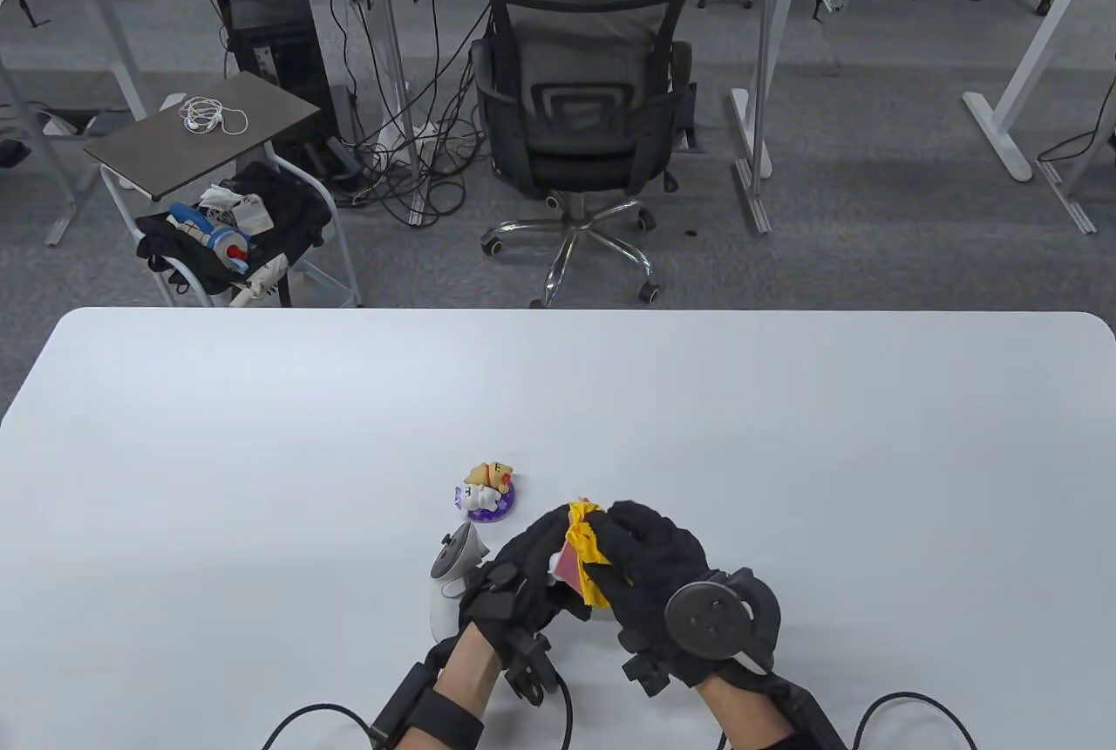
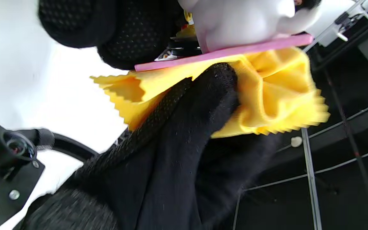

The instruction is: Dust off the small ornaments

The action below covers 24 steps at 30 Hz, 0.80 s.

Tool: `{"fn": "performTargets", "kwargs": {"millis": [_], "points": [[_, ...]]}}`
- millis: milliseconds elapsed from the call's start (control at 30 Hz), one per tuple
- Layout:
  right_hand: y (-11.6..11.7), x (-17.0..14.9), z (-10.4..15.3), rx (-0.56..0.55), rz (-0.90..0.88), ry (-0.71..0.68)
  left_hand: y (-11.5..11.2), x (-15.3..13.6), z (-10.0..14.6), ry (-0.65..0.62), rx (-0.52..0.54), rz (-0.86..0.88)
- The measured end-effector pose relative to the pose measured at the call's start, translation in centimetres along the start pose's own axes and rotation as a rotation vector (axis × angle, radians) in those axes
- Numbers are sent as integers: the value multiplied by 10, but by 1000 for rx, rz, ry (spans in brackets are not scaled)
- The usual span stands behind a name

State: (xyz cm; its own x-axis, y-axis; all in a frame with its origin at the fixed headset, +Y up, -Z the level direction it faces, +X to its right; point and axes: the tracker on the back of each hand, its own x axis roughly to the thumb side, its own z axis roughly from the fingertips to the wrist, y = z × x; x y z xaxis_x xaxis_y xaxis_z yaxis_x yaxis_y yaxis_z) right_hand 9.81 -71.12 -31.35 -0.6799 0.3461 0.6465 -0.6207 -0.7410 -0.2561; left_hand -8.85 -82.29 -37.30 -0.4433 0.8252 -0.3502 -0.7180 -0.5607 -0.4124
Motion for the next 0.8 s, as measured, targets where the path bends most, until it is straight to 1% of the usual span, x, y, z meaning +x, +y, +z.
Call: {"fn": "performTargets", "kwargs": {"millis": [67, 133, 233, 267, 333, 367, 400, 467, 500, 533, 567, 600, 633, 667, 700, 733, 767, 800], "points": [[5, 9, 0, 7, -11, -26, 3, -3, -1, -13, 14, 28], [7, 6, 0, -1, -3, -9, 5, -5, -2, 5, 16, 16], [1, -17, 1, -56, -32, 111, 0, -5, -1, 23, -13, -59], [-4, -29, 1, -78, -28, 168, -2, -3, -1, 6, -32, -74], [-9, -43, 2, -94, -66, 233, -5, 0, -2, -30, -54, -73], [-11, -46, 3, -93, -80, 250, -6, 1, -2, -39, -59, -85], [-11, -45, 3, -102, -87, 251, -6, 2, -3, -49, -56, -101], [-12, -32, 2, -105, -87, 180, -2, 1, -3, -45, -35, -104], [-10, -19, 2, -91, -90, 112, -1, -2, -2, -36, -19, -88], [-6, -6, 2, -64, -97, 39, 2, -5, -2, -27, -7, -58], [-3, 3, 2, -35, -97, 4, 3, -8, -1, -22, 4, -33], [4, 13, 2, 30, -83, -40, 5, -10, -1, -16, 15, 2], [6, 17, 2, 57, -61, -44, 6, -12, 0, -19, 34, 15], [7, 17, 2, 48, -24, -38, 10, -13, 1, -22, 81, 25], [8, 14, 1, 59, -13, -24, 10, -13, 3, -15, 96, 29], [9, 4, 0, 77, -26, 35, 11, -13, 2, -24, 75, 40], [9, -3, 1, 77, -55, 66, 10, -13, 1, -32, 54, 53], [9, -13, 1, 47, -106, 113, 9, -12, 0, -39, 28, 66]]}}
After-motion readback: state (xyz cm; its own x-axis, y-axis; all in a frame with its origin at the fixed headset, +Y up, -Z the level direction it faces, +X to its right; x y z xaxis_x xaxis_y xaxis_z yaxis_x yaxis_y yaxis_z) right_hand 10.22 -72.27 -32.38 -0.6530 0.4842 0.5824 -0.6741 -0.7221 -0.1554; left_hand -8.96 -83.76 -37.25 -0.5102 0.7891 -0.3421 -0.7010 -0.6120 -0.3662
